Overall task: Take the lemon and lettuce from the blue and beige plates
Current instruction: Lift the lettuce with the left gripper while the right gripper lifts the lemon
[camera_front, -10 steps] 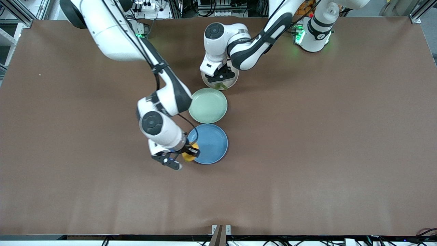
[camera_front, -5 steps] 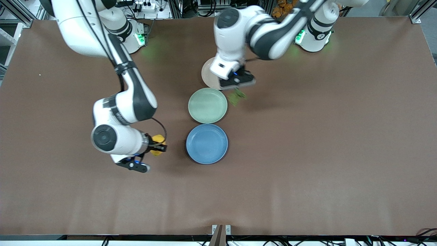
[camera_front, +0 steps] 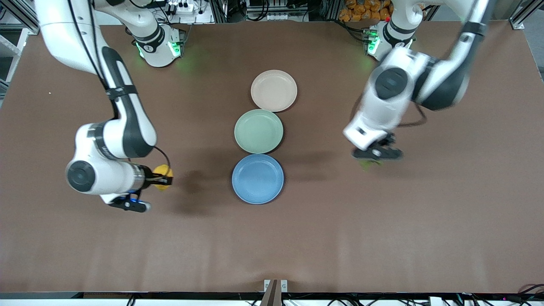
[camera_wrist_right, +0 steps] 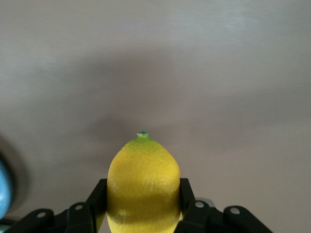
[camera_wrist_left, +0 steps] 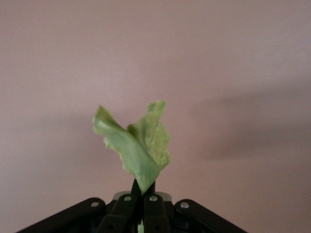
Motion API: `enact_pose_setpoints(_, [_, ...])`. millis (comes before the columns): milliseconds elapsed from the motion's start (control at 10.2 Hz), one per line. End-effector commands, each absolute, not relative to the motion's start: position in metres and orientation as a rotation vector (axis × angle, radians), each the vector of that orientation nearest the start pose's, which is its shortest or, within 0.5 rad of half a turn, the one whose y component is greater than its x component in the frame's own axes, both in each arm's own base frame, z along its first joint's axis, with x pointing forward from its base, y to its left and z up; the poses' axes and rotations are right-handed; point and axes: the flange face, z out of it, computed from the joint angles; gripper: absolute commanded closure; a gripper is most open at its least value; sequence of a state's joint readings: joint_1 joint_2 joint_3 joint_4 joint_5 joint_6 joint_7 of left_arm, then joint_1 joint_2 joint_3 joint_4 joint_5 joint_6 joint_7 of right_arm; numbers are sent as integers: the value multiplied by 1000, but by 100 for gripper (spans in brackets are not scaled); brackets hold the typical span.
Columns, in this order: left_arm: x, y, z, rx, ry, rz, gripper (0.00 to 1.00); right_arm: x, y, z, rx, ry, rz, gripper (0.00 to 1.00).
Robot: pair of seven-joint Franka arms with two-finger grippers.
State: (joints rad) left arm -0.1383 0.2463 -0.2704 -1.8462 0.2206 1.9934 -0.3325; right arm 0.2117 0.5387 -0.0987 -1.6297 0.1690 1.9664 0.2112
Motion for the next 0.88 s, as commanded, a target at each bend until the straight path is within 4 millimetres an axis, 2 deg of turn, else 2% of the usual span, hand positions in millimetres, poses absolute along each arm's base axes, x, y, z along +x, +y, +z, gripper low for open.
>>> enact_pose_setpoints(0, [587, -171, 361, -2972, 441, 127, 100, 603, 51, 280, -3052, 192, 271, 88])
enact_pose_setpoints(196, [603, -133, 328, -2954, 536, 168, 100, 582, 42, 255, -3071, 174, 236, 88])
enact_pose_setpoints(294, [605, -128, 312, -2955, 533, 179, 100, 572, 28, 247, -3077, 146, 219, 88])
enact_pose_setpoints(588, [610, -117, 269, -3014, 461, 225, 100, 562, 7, 235, -3082, 122, 204, 84])
enact_pose_setpoints(686, [611, -115, 252, -3043, 431, 238, 100, 561, 3, 234, -3084, 110, 206, 81])
enact_pose_setpoints(784, [611, -114, 240, -3048, 429, 241, 100, 561, 2, 232, -3084, 110, 212, 75])
